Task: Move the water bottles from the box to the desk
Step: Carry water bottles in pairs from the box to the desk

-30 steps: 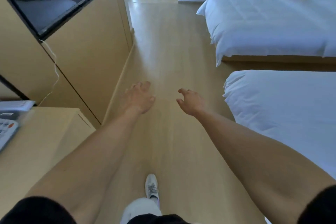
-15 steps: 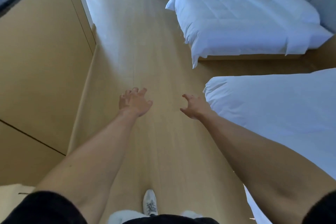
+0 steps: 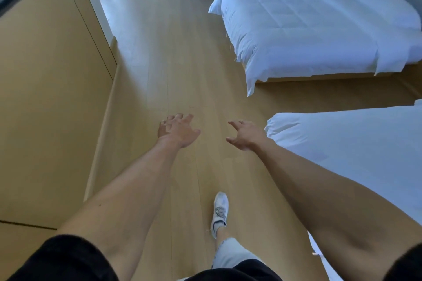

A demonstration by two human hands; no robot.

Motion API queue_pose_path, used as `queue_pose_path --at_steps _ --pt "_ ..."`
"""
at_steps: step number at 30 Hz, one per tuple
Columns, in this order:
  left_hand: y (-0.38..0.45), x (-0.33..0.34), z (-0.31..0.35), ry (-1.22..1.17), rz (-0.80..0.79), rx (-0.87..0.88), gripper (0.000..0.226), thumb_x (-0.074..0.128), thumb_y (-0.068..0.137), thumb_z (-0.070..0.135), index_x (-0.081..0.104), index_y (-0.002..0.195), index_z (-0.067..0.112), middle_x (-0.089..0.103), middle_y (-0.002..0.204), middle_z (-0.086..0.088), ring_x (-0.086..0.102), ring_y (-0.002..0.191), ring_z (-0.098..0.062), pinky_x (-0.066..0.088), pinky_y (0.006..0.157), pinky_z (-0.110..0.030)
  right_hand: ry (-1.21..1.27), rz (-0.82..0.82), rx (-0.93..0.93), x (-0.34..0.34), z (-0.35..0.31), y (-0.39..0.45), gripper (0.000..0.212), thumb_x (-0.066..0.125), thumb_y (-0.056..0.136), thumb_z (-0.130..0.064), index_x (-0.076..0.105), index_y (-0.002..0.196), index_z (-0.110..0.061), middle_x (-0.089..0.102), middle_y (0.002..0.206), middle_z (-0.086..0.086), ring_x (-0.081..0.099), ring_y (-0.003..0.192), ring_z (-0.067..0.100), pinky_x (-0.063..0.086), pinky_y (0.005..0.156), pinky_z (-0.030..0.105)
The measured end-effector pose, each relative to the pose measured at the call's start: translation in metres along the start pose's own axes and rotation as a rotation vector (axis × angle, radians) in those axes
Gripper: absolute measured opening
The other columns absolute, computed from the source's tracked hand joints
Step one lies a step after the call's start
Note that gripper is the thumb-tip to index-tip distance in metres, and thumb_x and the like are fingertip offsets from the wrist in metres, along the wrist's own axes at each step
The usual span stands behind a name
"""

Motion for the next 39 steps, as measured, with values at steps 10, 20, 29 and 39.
queue_pose_path --at_steps 10,20,29,39 --pt "0.194 -0.055 0.011 -0.01 -0.045 -0.057 0.061 0.044 0.098 0.054 0.028 0.155 0.038 0.021 0.166 0.001 0.02 0.152 -0.024 0.017 0.122 -0.044 0.005 0.017 -0.058 -0.102 0.014 0.203 0.067 0.044 0.098 -0.056 0.016 0.156 -0.039 0.018 0.165 0.001 0.018 0.151 0.023 0.024 0.118 0.051" --pt "0.351 -0.099 0.006 -0.041 -0.027 -0.097 0.056 0.04 0.101 0.043 0.028 0.155 0.037 0.026 0.164 0.002 0.024 0.15 -0.025 0.018 0.12 -0.046 -0.042 -0.008 -0.097 -0.166 0.007 0.362 0.067 0.045 0.096 -0.059 0.018 0.155 -0.04 0.023 0.163 0.001 0.023 0.149 0.025 0.029 0.116 0.051" --pt "0.508 -0.137 -0.028 -0.101 -0.036 -0.116 0.063 0.049 0.095 0.053 0.03 0.153 0.037 0.03 0.16 -0.001 0.025 0.148 -0.027 0.018 0.12 -0.047 -0.071 -0.023 -0.066 -0.215 -0.021 0.511 0.066 0.045 0.097 -0.058 0.018 0.155 -0.041 0.025 0.162 0.002 0.026 0.148 0.025 0.031 0.115 0.048" --pt "0.704 -0.212 -0.071 -0.064 -0.073 -0.012 0.065 0.048 0.095 0.054 0.028 0.154 0.037 0.029 0.161 0.001 0.025 0.148 -0.025 0.02 0.121 -0.047 -0.085 -0.048 0.01 -0.313 -0.066 0.676 0.061 0.037 0.102 -0.054 0.018 0.157 -0.037 0.02 0.165 0.001 0.022 0.149 0.024 0.027 0.117 0.047"
Point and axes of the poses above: each hand's wrist, its own y-axis towards the middle knuckle, its own x-axis out of the palm, z = x × y, the point moved 3 cm from there along y, towards the middle knuckle
